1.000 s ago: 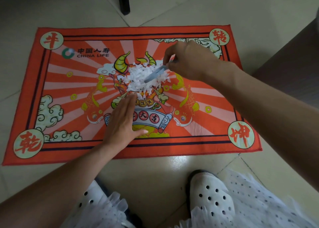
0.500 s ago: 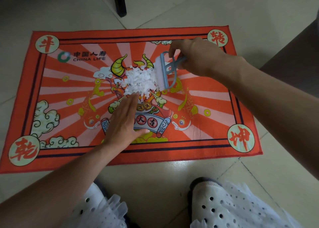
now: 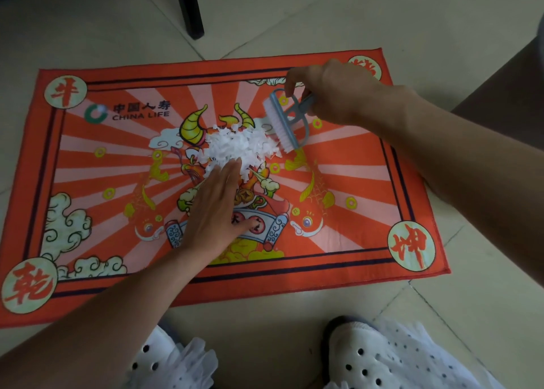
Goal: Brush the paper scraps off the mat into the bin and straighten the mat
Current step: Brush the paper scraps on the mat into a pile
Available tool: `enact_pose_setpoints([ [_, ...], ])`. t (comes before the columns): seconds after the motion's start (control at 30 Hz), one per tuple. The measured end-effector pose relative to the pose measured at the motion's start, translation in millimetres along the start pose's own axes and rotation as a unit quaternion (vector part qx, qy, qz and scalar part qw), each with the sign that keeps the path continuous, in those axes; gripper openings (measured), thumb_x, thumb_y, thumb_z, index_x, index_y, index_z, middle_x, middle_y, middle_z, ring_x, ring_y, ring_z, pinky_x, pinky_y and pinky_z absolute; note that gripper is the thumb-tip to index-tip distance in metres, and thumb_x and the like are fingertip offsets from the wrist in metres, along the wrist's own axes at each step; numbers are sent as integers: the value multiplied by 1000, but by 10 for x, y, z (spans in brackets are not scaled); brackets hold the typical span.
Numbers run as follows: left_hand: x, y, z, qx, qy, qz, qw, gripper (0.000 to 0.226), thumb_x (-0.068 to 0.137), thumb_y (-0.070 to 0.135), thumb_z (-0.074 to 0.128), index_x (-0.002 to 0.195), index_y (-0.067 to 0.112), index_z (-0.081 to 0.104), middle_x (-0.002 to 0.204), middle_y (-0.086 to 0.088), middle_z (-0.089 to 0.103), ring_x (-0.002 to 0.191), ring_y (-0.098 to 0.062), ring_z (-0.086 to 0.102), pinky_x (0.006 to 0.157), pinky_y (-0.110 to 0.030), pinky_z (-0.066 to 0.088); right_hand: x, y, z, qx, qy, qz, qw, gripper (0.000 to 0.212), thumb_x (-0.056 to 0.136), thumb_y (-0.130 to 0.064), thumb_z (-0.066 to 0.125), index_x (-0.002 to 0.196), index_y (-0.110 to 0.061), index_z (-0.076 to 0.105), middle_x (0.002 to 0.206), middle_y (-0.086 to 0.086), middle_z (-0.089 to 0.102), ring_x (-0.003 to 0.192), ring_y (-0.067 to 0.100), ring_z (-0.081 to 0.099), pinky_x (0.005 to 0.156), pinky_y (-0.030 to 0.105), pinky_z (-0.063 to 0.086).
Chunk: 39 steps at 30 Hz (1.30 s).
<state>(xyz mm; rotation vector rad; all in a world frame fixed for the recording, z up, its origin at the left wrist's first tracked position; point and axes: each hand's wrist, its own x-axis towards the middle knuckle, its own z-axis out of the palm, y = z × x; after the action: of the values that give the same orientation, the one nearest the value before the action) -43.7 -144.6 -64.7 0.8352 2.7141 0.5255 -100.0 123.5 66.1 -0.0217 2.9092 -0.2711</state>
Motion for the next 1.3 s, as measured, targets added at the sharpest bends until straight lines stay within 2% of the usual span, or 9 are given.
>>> enact_pose_setpoints([
  [0.07, 57, -7, -4, 2, -1, 2, 1000, 116, 78, 46, 76, 158, 24, -6, 165, 7, -4, 152, -17, -7, 122, -35, 5, 73, 23, -4, -21, 6, 2, 1000, 39, 88, -15, 60, 123, -32, 54, 117, 9, 63, 104, 33, 61, 69, 34, 43],
  [0.2, 179, 6, -16, -6, -6, 9, 1000, 113, 81, 49, 72, 157, 26, -9, 165, 8, -7, 152, -14, -10, 123, -39, 5, 199, 36, -59, -59, 21, 6, 998, 34, 92, -17, 57, 122, -33, 56, 121, 10, 60, 108, 35, 58, 72, 35, 39],
  [0.37, 325, 56, -37, 5, -11, 27, 1000, 114, 81, 49, 72, 157, 25, -8, 165, 7, -7, 151, -14, -12, 124, -46, 8, 316, 28, -141, -111, 19, 9, 994, 34, 95, -15, 53, 125, -31, 56, 122, 13, 56, 108, 36, 57, 70, 35, 32],
  [0.57, 438, 65, -52, 14, -5, 35, 999, 114, 79, 51, 73, 158, 23, -4, 165, 7, -4, 152, -17, -11, 123, -49, 7, 474, 4, -163, -132, 26, 18, 991, 35, 95, -15, 52, 126, -31, 56, 126, 15, 52, 113, 38, 54, 78, 36, 37],
  [0.8, 503, 37, -45, 38, 5, 38, 999, 115, 76, 56, 72, 158, 20, 1, 165, 5, -1, 152, -21, -8, 122, -48, 6, 605, -8, -209, -196, 14, 11, 981, 37, 92, -7, 54, 126, -22, 57, 125, 16, 55, 113, 37, 55, 73, 34, 35],
  [0.9, 506, 42, -44, 43, 9, 41, 998, 116, 76, 56, 73, 158, 19, 1, 165, 5, -1, 152, -21, -7, 122, -49, 8, 635, -14, -177, -220, -6, 5, 975, 38, 93, -7, 52, 129, -19, 55, 128, 17, 54, 116, 37, 54, 85, 37, 43],
  [1.1, 506, 50, -54, 41, 4, 40, 998, 116, 76, 55, 73, 158, 20, 0, 165, 4, -1, 152, -21, -7, 123, -49, 9, 699, -126, -57, -273, -26, -59, 960, 40, 95, -7, 48, 134, -15, 52, 125, 17, 55, 115, 36, 54, 85, 37, 45],
  [1.3, 504, 58, -53, 36, 4, 34, 999, 117, 75, 55, 74, 158, 20, -1, 165, 4, -2, 152, -21, -8, 123, -50, 9, 720, -263, -58, -253, -41, -119, 959, 35, 96, -4, 44, 130, -6, 50, 127, 23, 48, 111, 39, 52, 85, 39, 43],
])
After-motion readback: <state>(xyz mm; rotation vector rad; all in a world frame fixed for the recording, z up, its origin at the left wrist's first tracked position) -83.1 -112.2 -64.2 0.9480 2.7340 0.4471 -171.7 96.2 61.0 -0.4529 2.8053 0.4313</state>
